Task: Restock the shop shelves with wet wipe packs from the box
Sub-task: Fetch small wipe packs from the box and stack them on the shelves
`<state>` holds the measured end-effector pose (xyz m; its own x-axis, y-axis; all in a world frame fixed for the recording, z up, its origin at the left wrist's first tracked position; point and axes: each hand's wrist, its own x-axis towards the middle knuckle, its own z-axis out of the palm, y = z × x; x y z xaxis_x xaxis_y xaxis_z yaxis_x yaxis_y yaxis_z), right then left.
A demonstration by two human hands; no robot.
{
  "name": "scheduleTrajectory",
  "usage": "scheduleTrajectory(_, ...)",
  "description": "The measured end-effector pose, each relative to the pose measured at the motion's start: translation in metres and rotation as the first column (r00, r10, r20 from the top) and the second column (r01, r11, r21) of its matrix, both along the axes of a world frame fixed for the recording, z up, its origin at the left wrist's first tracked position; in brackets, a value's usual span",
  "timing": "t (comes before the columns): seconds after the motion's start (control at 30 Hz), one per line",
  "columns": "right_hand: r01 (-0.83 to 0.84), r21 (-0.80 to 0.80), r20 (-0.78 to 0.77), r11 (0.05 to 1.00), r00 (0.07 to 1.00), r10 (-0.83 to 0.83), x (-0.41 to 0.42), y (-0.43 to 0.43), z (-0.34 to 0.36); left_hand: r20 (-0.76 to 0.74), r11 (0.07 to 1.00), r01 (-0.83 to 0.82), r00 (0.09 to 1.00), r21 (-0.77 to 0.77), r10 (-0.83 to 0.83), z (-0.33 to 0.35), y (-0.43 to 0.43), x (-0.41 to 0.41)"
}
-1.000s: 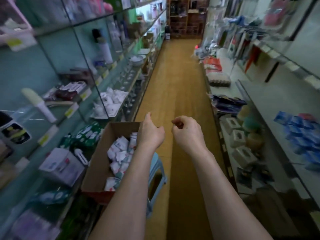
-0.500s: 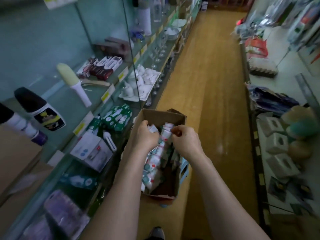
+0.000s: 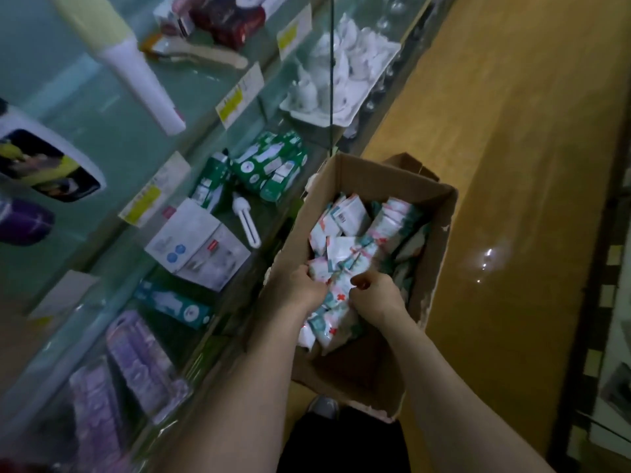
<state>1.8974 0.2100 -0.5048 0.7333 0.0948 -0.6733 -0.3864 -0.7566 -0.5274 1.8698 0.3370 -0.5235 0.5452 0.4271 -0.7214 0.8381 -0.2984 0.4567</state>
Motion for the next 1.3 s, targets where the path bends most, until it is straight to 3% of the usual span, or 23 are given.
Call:
scheduleTrajectory(0.17,0.006,-0.081,-0.158,0.997,0.987,-0.019,-0.002,0.0,-0.077,-0.134,0.993,-0.11,0.986,-0.039,0.104,-0.066,0.001,-0.006)
scheduleTrajectory(0.3,0.097,-0.107,-0.294,0.989,0.947,-0.125,-0.008,0.003,-0.129,-0.214,0.992,-0.117,0.971,-0.036,0.107,-0.104,0.002,-0.011)
scheduleTrajectory(0.5,0.271,-0.119,-0.352,0.955,0.888,-0.296,-0.023,0.009,-0.176,-0.279,0.954,-0.299,0.916,0.009,0.29,-0.149,0.006,-0.022)
scheduleTrajectory(0.7,0.346,-0.146,-0.349,0.927,0.858,-0.376,-0.03,0.013,-0.189,-0.309,0.939,-0.342,0.897,-0.026,0.317,-0.188,0.011,-0.03)
scheduleTrajectory(0.83,0.401,-0.176,-0.322,0.899,0.839,-0.438,-0.031,0.015,-0.191,-0.315,0.926,-0.358,0.898,-0.117,0.307,-0.19,0.01,-0.03)
scheduleTrajectory(1.07,0.554,0.023,-0.357,0.832,0.782,-0.511,-0.034,0.026,-0.186,-0.386,0.928,-0.296,0.902,-0.228,0.193,-0.158,0.01,-0.019)
scheduleTrajectory(1.2,0.695,0.05,-0.377,0.718,0.679,-0.631,-0.033,0.026,-0.168,-0.428,0.869,-0.375,0.877,-0.324,0.22,-0.14,0.013,-0.019)
scheduleTrajectory(1.3,0.756,0.086,-0.547,0.649,0.58,-0.604,-0.033,0.023,-0.146,-0.398,0.804,-0.468,0.86,-0.366,0.32,-0.123,0.016,-0.023)
